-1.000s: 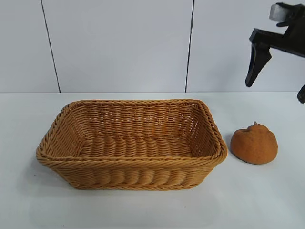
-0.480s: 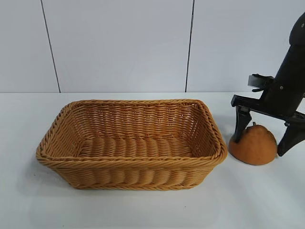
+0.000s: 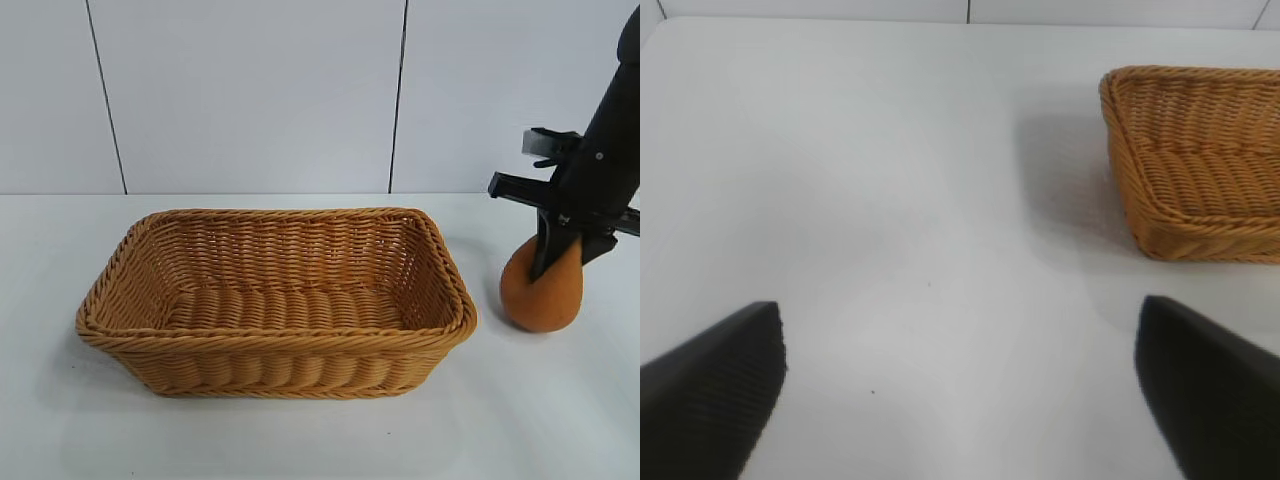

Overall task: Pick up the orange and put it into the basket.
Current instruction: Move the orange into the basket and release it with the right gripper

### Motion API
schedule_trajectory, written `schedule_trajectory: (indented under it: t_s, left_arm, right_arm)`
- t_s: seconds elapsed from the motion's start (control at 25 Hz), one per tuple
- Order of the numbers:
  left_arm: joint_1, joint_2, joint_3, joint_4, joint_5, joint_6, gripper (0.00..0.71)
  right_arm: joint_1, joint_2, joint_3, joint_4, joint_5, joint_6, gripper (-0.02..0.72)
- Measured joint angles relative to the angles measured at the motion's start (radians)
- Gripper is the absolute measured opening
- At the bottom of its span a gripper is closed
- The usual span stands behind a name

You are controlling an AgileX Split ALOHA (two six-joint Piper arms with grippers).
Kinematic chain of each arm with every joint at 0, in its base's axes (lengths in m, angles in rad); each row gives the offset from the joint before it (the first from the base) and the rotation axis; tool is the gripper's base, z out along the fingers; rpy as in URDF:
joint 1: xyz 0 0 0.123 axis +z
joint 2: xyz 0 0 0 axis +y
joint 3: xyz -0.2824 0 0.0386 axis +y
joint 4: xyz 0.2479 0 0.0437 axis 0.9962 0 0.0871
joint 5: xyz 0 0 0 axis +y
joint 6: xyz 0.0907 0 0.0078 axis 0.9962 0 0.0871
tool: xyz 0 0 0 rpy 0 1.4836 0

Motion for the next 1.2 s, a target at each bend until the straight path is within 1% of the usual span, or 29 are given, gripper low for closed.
schedule_trajectory:
  t_s: [0.28, 0.4, 0.52, 0.68, 0.84, 1.0, 1.12, 1.2]
  left_arm:
    - [0.000, 0.000, 0.000, 0.000, 0.000, 0.000, 0.672]
    - [0.000, 0.000, 0.000, 0.000, 0.000, 0.000, 0.672]
    - [0.000, 0.000, 0.000, 0.000, 0.000, 0.000, 0.672]
    - [0.000, 0.000, 0.000, 0.000, 0.000, 0.000, 0.672]
    - [0.000, -0.001, 0.000, 0.000, 0.000, 0.001, 0.672]
    - [0.000, -0.001, 0.000, 0.000, 0.000, 0.001, 0.672]
    - [0.000, -0.001, 0.000, 0.000, 0.000, 0.001, 0.672]
    - [0.000, -0.001, 0.000, 0.000, 0.000, 0.001, 0.672]
  right_arm:
    - [0.000, -0.148, -0.142, 0.012, 0.074, -0.003, 0.043]
    - [0.004, -0.163, -0.197, 0.033, 0.110, -0.003, 0.043]
    - [0.045, -0.163, -0.214, 0.036, 0.126, -0.003, 0.043]
    - [0.158, -0.161, -0.214, 0.053, 0.132, -0.003, 0.043]
    - [0.308, -0.161, -0.214, 0.081, 0.103, -0.002, 0.043]
    - [0.442, -0.161, -0.214, 0.089, 0.043, -0.002, 0.043]
    - [0.506, -0.157, -0.214, 0.089, -0.013, 0.010, 0.043]
    - [0.527, -0.143, -0.214, 0.088, -0.039, 0.021, 0.043]
